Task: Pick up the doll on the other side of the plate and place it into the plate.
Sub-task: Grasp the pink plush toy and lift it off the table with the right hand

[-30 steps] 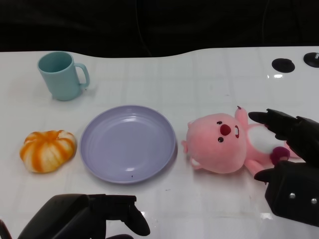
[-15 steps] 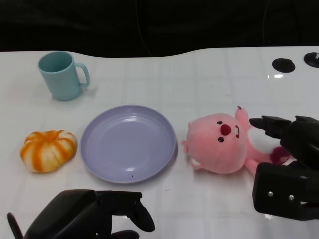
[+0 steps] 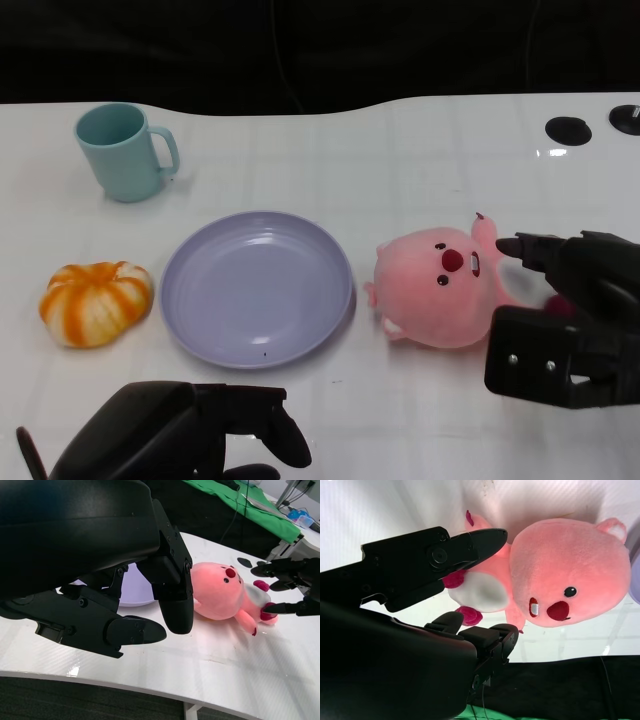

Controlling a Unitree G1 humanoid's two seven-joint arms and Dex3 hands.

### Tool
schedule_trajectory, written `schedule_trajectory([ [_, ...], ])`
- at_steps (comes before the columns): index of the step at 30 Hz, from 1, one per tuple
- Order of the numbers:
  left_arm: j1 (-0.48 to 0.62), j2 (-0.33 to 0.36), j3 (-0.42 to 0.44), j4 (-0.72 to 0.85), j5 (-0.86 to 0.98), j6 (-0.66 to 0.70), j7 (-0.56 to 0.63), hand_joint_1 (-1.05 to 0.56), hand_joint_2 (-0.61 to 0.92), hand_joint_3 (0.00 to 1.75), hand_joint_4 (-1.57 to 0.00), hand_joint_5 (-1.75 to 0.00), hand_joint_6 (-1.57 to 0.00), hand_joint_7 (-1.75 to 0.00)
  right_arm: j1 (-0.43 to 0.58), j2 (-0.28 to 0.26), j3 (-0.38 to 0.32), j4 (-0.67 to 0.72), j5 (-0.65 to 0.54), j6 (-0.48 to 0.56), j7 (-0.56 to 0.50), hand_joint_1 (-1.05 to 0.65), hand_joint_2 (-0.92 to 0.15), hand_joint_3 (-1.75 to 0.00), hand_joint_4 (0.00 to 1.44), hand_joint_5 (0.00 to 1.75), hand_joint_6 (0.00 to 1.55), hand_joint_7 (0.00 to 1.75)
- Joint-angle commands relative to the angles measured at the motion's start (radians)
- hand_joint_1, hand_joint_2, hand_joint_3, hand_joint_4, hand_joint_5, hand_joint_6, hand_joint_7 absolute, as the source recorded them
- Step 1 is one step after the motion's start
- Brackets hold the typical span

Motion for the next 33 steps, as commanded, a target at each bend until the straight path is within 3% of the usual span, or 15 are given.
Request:
schedule_trajectory([
  [1, 0.005, 0.009, 0.006, 0.004, 0.004, -0.006, 0.002, -0.23, 0.92, 0.35, -0.63, -1.65, -0.72, -0.84, -0.052, 0.022, 0.006, 0.059, -0.001, 0.017, 0.002, -0.69, -0.92, -0.15, 0.09, 0.55, 0.31, 0.05],
  [7, 0.013, 0.008, 0.007, -0.012, 0.011, 0.002, -0.002, -0.22, 0.92, 0.35, -0.63, -1.66, -0.72, -0.84, -0.126, 0.057, 0.027, 0.162, -0.007, 0.048, 0.008, -0.68, -0.92, -0.23, 0.11, 0.51, 0.34, 0.05],
  [24, 0.042, 0.011, 0.02, -0.06, -0.001, 0.021, -0.016, -0.23, 0.92, 0.37, -0.62, -1.67, -0.72, -0.84, -0.29, 0.086, 0.156, 0.365, -0.037, 0.098, 0.111, -0.72, -0.92, -0.17, 0.11, 0.43, 0.39, 0.03],
  [33, 0.091, 0.008, 0.026, -0.119, -0.008, 0.022, -0.012, -0.23, 0.92, 0.38, -0.61, -1.69, -0.71, -0.85, -0.387, 0.153, 0.201, 0.559, -0.024, 0.065, 0.08, -0.75, -0.92, -0.2, 0.1, 0.41, 0.36, 0.01],
])
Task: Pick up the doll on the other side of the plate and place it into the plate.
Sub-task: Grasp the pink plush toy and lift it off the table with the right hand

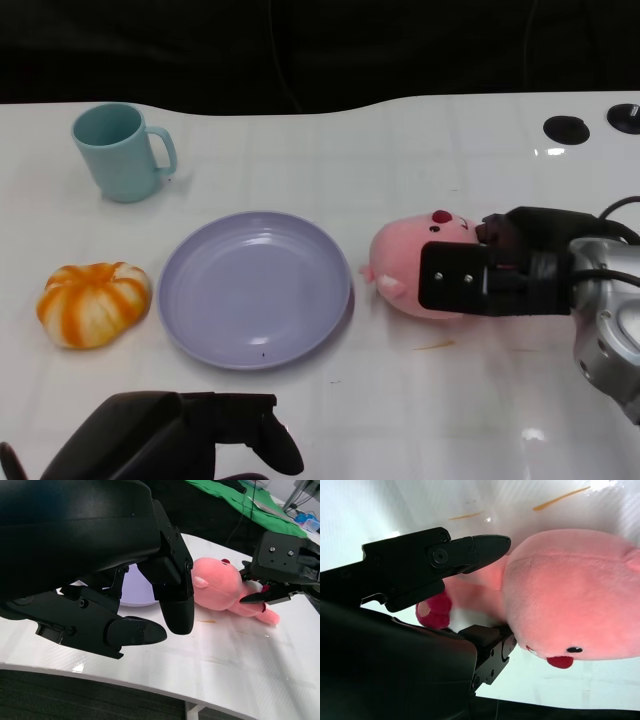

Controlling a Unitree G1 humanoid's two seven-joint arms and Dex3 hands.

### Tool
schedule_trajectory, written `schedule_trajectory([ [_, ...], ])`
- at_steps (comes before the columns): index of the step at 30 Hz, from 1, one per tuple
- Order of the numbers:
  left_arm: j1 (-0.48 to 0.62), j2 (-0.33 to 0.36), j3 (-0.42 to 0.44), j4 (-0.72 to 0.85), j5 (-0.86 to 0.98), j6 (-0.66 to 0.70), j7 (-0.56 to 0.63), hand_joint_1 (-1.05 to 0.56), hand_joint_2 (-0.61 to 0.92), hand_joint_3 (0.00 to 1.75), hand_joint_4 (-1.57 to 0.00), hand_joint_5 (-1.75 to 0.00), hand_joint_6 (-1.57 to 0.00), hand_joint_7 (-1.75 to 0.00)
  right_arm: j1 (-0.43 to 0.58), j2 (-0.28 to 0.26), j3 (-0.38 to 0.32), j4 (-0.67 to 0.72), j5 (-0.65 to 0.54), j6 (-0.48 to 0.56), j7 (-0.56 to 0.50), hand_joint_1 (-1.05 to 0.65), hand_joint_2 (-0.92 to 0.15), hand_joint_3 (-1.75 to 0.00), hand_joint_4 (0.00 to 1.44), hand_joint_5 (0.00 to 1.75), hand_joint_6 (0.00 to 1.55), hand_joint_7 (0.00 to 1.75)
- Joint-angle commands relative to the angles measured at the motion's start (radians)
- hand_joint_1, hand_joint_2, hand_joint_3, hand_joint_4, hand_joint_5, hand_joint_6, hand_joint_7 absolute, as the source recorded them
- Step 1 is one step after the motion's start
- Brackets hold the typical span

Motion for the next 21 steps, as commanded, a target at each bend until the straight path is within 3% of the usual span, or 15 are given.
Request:
schedule_trajectory([
  [1, 0.026, 0.007, -0.002, -0.053, -0.009, -0.02, -0.01, -0.23, 0.92, 0.38, -0.62, -1.69, -0.72, -0.85, -0.028, 0.025, 0.021, 0.071, 0.009, -0.017, -0.005, -0.75, -0.92, -0.2, 0.1, 0.41, 0.36, 0.01],
  [8, 0.057, 0.003, -0.001, -0.101, -0.007, -0.015, -0.014, -0.22, 0.92, 0.37, -0.62, -1.7, -0.72, -0.86, -0.068, 0.067, 0.04, 0.243, 0.012, -0.108, -0.135, -0.72, -0.91, -0.05, 0.17, 0.4, 0.41, 0.02],
  [10, 0.06, 0.003, 0.0, -0.112, -0.009, -0.005, -0.018, -0.22, 0.92, 0.38, -0.62, -1.7, -0.71, -0.86, -0.076, 0.064, 0.077, 0.293, -0.02, -0.153, -0.191, -0.68, -0.89, -0.02, 0.24, 0.42, 0.49, 0.05],
  [14, 0.059, 0.006, 0.0, -0.122, -0.014, 0.014, -0.022, -0.23, 0.92, 0.38, -0.62, -1.73, -0.71, -0.87, -0.108, 0.065, 0.156, 0.399, -0.091, -0.229, -0.28, -0.56, -0.91, -0.01, 0.45, 0.52, 0.8, 0.09],
  [16, 0.058, 0.008, 0.0, -0.121, -0.022, 0.017, -0.023, -0.23, 0.92, 0.38, -0.61, -1.74, -0.71, -0.87, -0.124, 0.062, 0.183, 0.439, -0.112, -0.277, -0.312, -0.48, -0.92, -0.05, 0.64, 0.43, 0.99, 0.05],
  [18, 0.059, 0.01, 0.001, -0.123, -0.023, 0.021, -0.023, -0.23, 0.92, 0.38, -0.61, -1.74, -0.71, -0.87, -0.132, 0.06, 0.193, 0.453, -0.123, -0.303, -0.339, -0.46, -0.92, -0.06, 0.77, 0.41, 1.05, 0.04],
  [19, 0.058, 0.012, 0.0, -0.126, -0.02, 0.024, -0.024, -0.23, 0.92, 0.38, -0.61, -1.74, -0.71, -0.87, -0.132, 0.062, 0.193, 0.454, -0.128, -0.304, -0.356, -0.43, -0.92, -0.09, 0.79, 0.85, 1.04, 0.02],
  [21, 0.058, 0.014, 0.0, -0.13, -0.02, 0.03, -0.025, -0.24, 0.92, 0.38, -0.61, -1.74, -0.71, -0.87, -0.131, 0.07, 0.188, 0.455, -0.13, -0.294, -0.373, -0.41, -0.92, -0.14, 0.82, 1.18, 1.0, 0.0],
])
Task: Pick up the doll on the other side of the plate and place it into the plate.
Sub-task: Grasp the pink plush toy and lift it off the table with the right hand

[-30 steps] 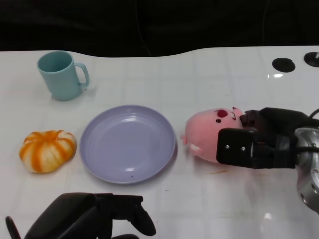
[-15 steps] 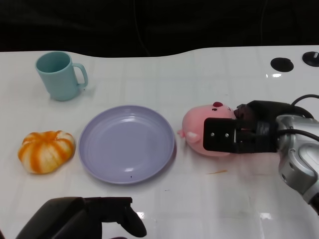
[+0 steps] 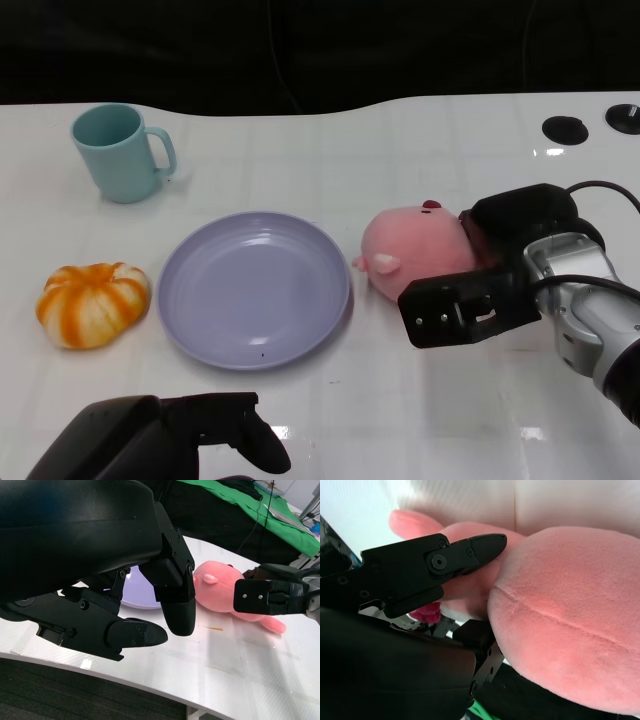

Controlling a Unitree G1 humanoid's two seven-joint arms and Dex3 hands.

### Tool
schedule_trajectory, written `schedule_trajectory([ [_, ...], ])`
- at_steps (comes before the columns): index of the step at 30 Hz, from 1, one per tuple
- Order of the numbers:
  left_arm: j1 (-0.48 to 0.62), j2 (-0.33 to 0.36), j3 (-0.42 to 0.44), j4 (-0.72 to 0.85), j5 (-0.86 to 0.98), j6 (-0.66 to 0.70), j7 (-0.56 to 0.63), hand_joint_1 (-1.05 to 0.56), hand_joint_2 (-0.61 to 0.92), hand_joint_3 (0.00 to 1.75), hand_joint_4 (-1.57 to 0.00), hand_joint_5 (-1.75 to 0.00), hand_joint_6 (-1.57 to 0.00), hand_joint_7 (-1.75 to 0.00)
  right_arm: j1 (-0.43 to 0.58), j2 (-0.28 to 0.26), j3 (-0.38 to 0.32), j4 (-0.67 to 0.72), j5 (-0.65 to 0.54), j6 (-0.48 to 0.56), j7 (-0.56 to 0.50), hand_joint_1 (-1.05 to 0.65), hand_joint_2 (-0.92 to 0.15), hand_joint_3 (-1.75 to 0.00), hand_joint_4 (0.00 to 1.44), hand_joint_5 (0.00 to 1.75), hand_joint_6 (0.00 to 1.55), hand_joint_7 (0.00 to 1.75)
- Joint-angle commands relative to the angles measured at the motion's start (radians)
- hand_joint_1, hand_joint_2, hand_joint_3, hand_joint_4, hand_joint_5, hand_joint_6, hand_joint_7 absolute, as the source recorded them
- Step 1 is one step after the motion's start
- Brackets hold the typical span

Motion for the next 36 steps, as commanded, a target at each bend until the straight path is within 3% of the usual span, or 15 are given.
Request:
schedule_trajectory([
  [1, 0.012, 0.018, -0.021, -0.065, 0.001, -0.032, -0.025, -0.24, 0.92, 0.38, -0.61, -1.73, -0.71, -0.87, 0.027, 0.017, 0.007, 0.018, 0.011, -0.01, 0.0, -0.4, -0.92, -0.17, 0.83, 1.22, 0.98, 0.0],
  [3, 0.009, 0.02, -0.021, -0.065, -0.001, -0.029, -0.025, -0.23, 0.92, 0.38, -0.61, -1.73, -0.71, -0.87, 0.03, 0.025, -0.011, 0.014, 0.03, 0.001, 0.0, -0.39, -0.92, -0.2, 0.84, 1.26, 0.95, 0.0],
  [5, 0.006, 0.021, -0.022, -0.063, -0.002, -0.028, -0.026, -0.23, 0.92, 0.38, -0.61, -1.73, -0.71, -0.87, 0.038, 0.031, -0.042, 0.005, 0.058, 0.014, -0.007, -0.4, -0.92, -0.24, 0.82, 1.42, 0.92, 0.0],
  [8, 0.004, 0.023, -0.023, -0.061, -0.005, -0.024, -0.027, -0.23, 0.92, 0.38, -0.61, -1.72, -0.7, -0.87, 0.062, 0.04, -0.114, -0.02, 0.122, 0.029, -0.056, -0.37, -0.92, -0.23, 0.81, 1.54, 0.97, 0.02],
  [10, 0.001, 0.025, -0.025, -0.058, -0.003, -0.024, -0.026, -0.23, 0.92, 0.37, -0.61, -1.72, -0.7, -0.87, 0.08, 0.043, -0.16, -0.041, 0.161, 0.025, -0.099, -0.34, -0.92, -0.22, 0.81, 1.69, 1.1, 0.07],
  [12, 0.001, 0.027, -0.027, -0.054, 0.004, -0.029, -0.023, -0.23, 0.92, 0.37, -0.61, -1.72, -0.71, -0.87, 0.103, 0.038, -0.194, -0.077, 0.187, 0.02, -0.135, -0.32, -0.92, -0.23, 0.84, 1.73, 1.24, 0.16],
  [14, 0.005, 0.028, -0.028, -0.054, 0.005, -0.032, -0.02, -0.23, 0.92, 0.37, -0.61, -1.73, -0.71, -0.87, 0.128, 0.031, -0.222, -0.123, 0.208, 0.017, -0.161, -0.33, -0.92, -0.27, 0.85, 1.74, 1.24, 0.17],
  [15, 0.007, 0.028, -0.026, -0.055, 0.004, -0.032, -0.019, -0.23, 0.92, 0.38, -0.61, -1.73, -0.71, -0.87, 0.139, 0.028, -0.234, -0.146, 0.217, 0.014, -0.167, -0.33, -0.92, -0.31, 0.86, 1.74, 1.2, 0.28],
  [17, 0.009, 0.029, -0.022, -0.058, 0.0, -0.032, -0.019, -0.23, 0.92, 0.38, -0.61, -1.72, -0.71, -0.87, 0.161, 0.024, -0.259, -0.188, 0.235, -0.001, -0.186, -0.32, -0.92, -0.34, 0.88, 1.75, 0.92, 0.93],
  [20, 0.007, 0.032, -0.018, -0.056, -0.002, -0.031, -0.021, -0.23, 0.92, 0.39, -0.61, -1.7, -0.71, -0.87, 0.184, 0.019, -0.291, -0.238, 0.26, -0.009, -0.189, -0.31, -0.88, -0.36, 0.89, 1.75, 0.83, 1.21],
  [22, 0.004, 0.032, -0.02, -0.05, -0.002, -0.033, -0.018, -0.23, 0.92, 0.39, -0.62, -1.7, -0.71, -0.87, 0.196, 0.014, -0.305, -0.271, 0.268, 0.008, -0.174, -0.3, -0.7, -0.72, 0.91, 1.75, 0.79, 1.39],
  [26, -0.001, 0.029, -0.026, -0.04, 0.001, -0.037, -0.012, -0.23, 0.92, 0.38, -0.64, -1.69, -0.72, -0.86, 0.222, 0.002, -0.324, -0.312, 0.273, -0.007, -0.193, -0.28, -0.57, -0.94, 0.93, 1.75, 0.75, 1.58],
  [29, -0.004, 0.03, -0.028, -0.032, 0.002, -0.039, -0.011, -0.23, 0.91, 0.38, -0.64, -1.69, -0.72, -0.85, 0.238, 0.002, -0.344, -0.335, 0.288, -0.032, -0.219, -0.27, -0.58, -0.91, 0.95, 1.75, 0.7, 1.72],
  [36, 0.002, 0.028, -0.031, -0.029, 0.003, -0.042, -0.005, -0.23, 0.91, 0.39, -0.65, -1.69, -0.74, -0.83, 0.246, 0.023, -0.364, -0.408, 0.321, -0.06, -0.214, -0.25, -0.58, -0.91, 0.97, 1.75, 0.7, 1.75],
])
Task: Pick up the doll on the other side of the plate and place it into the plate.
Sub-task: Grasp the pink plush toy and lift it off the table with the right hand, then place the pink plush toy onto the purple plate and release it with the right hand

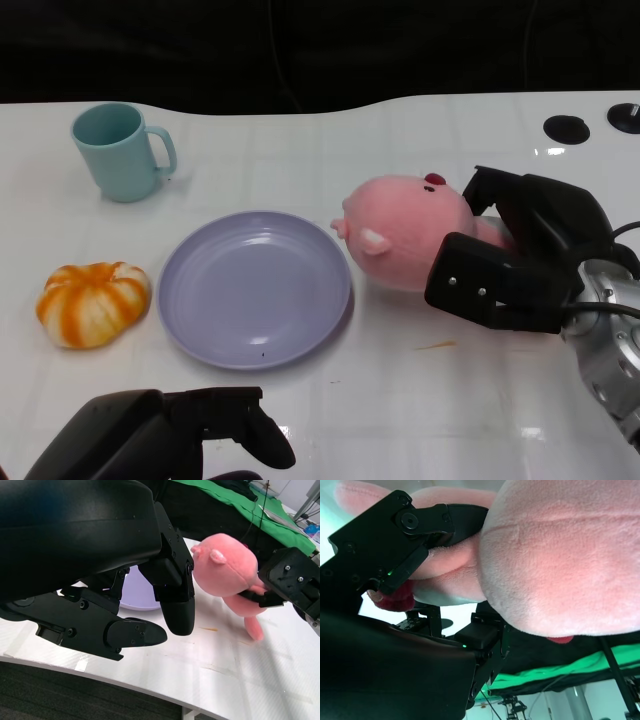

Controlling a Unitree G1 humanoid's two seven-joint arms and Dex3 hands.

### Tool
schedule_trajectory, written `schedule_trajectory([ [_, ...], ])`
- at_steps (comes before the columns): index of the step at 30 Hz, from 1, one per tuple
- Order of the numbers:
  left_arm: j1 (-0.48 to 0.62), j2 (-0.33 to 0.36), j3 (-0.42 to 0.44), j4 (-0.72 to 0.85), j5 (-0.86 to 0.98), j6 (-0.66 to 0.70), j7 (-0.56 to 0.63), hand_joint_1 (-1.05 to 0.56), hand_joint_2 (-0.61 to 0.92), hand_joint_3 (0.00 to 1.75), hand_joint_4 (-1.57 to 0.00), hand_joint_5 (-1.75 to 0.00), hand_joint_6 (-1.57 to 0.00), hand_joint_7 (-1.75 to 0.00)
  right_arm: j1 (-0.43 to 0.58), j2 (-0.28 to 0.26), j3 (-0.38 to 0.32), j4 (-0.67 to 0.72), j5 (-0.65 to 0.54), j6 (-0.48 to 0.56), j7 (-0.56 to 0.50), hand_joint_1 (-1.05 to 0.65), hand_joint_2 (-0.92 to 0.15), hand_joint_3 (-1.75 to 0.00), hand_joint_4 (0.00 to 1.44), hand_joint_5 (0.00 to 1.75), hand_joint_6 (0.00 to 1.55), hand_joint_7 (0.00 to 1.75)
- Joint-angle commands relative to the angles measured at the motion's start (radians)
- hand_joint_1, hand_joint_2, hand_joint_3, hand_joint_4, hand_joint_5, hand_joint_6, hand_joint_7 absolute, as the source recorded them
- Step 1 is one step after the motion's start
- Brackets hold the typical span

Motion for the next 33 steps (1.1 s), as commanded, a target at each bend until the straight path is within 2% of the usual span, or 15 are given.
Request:
schedule_trajectory([
  [1, 0.015, 0.014, -0.025, -0.025, 0.014, -0.051, -0.007, -0.23, 0.91, 0.39, -0.64, -1.69, -0.74, -0.83, -0.003, 0.011, -0.014, -0.071, 0.016, -0.012, 0.004, -0.22, -0.53, -1.02, 0.97, 1.75, 0.71, 1.75],
  [2, 0.016, 0.012, -0.028, -0.03, 0.016, -0.047, -0.008, -0.23, 0.91, 0.39, -0.64, -1.69, -0.74, -0.83, -0.005, 0.016, -0.01, -0.088, 0.018, -0.015, 0.01, -0.2, -0.47, -1.14, 0.97, 1.75, 0.73, 1.75],
  [5, 0.013, 0.011, -0.036, -0.035, 0.026, -0.035, -0.013, -0.24, 0.91, 0.39, -0.63, -1.69, -0.74, -0.82, -0.025, 0.037, 0.0, -0.113, 0.024, -0.033, 0.025, -0.21, -0.4, -1.27, 0.98, 1.75, 0.75, 1.75],
  [12, 0.001, 0.008, -0.052, -0.026, 0.034, -0.039, -0.005, -0.23, 0.92, 0.38, -0.63, -1.71, -0.74, -0.81, -0.116, 0.125, 0.027, -0.065, 0.038, -0.061, 0.036, -0.25, -0.35, -1.39, 0.99, 1.75, 0.76, 1.75],
  [21, -0.009, -0.005, -0.096, -0.02, 0.073, -0.027, -0.005, -0.26, 0.92, 0.39, -0.62, -1.74, -0.72, -0.83, -0.232, 0.251, 0.098, 0.076, 0.006, -0.059, 0.012, -0.26, -0.3, -1.38, 0.97, 1.75, 0.75, 1.74],
  [26, -0.009, -0.011, -0.111, -0.021, 0.079, -0.022, -0.001, -0.26, 0.92, 0.39, -0.62, -1.74, -0.72, -0.83, -0.279, 0.308, 0.129, 0.146, -0.007, -0.037, 0.019, -0.24, -0.31, -1.26, 0.94, 1.75, 0.74, 1.67],
  [29, -0.006, -0.013, -0.121, -0.03, 0.091, -0.009, -0.006, -0.27, 0.92, 0.39, -0.61, -1.73, -0.71, -0.84, -0.296, 0.332, 0.15, 0.178, -0.01, -0.021, 0.028, -0.26, -0.46, -1.02, 0.91, 1.75, 0.72, 1.6],
  [32, -0.007, -0.015, -0.13, -0.037, 0.1, 0.0, -0.006, -0.27, 0.92, 0.38, -0.61, -1.73, -0.7, -0.85, -0.301, 0.338, 0.175, 0.202, -0.03, -0.026, 0.013, -0.28, -0.53, -0.86, 0.89, 1.75, 0.76, 1.41],
  [33, -0.007, -0.016, -0.132, -0.039, 0.099, 0.003, -0.006, -0.27, 0.92, 0.38, -0.61, -1.72, -0.7, -0.85, -0.301, 0.332, 0.195, 0.204, -0.049, -0.027, 0.019, -0.3, -0.64, -0.61, 0.84, 1.75, 0.75, 1.2],
])
